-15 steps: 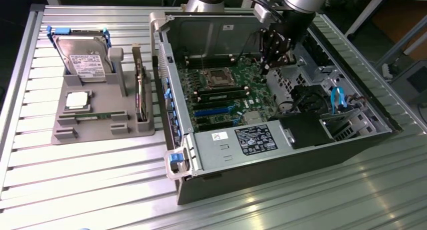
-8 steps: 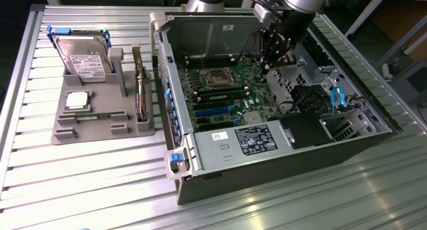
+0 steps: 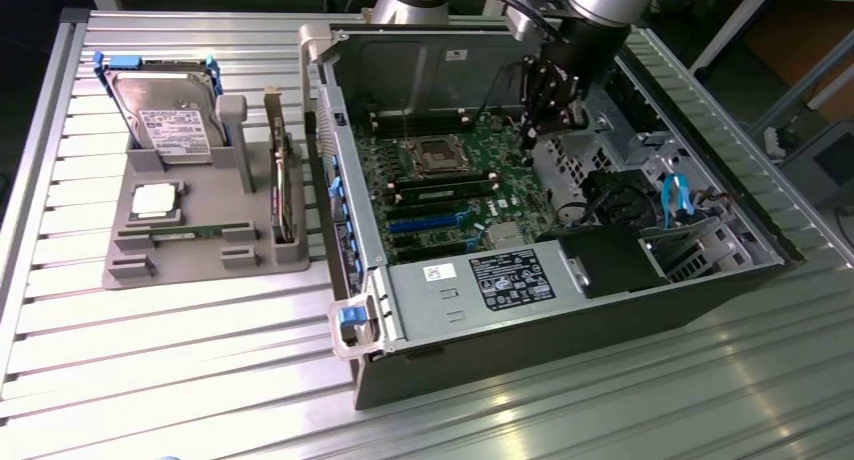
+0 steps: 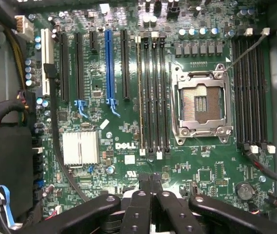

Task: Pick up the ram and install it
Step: 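Press down the ram until it locks into place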

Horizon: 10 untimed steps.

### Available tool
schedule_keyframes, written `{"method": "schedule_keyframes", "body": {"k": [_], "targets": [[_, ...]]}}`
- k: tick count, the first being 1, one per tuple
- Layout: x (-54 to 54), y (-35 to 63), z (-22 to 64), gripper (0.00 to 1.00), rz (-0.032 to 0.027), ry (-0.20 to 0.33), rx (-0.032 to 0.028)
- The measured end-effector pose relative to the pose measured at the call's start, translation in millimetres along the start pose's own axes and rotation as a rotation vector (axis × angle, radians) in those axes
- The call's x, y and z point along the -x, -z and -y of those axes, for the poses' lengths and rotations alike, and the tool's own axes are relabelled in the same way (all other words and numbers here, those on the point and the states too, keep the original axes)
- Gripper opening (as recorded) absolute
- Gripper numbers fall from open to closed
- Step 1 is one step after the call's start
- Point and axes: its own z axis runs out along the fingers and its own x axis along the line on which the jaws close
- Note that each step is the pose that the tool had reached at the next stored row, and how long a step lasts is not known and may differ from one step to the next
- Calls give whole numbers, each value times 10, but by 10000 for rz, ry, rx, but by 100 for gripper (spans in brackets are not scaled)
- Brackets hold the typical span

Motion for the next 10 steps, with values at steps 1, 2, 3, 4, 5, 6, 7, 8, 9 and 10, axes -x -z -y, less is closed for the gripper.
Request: {"method": "schedule_keyframes", "body": {"k": [1, 2, 3, 4, 5, 6, 7, 8, 9, 10], "targets": [[0, 0, 0, 9, -2, -143, 6], [0, -1, 0, 9, 11, -481, 21], [0, -2, 0, 9, 25, -738, 33], [0, -4, 0, 9, 41, -1062, 48], [0, -5, 0, 9, 56, -1323, 60], [0, -7, 0, 9, 76, -1660, 75], [0, -9, 1, 9, 86, -1943, 87], [0, -12, 1, 9, 80, -2235, 98], [1, -17, 1, 9, 71, -2479, 105], [1, -22, 1, 9, 49, -2758, 112]]}}
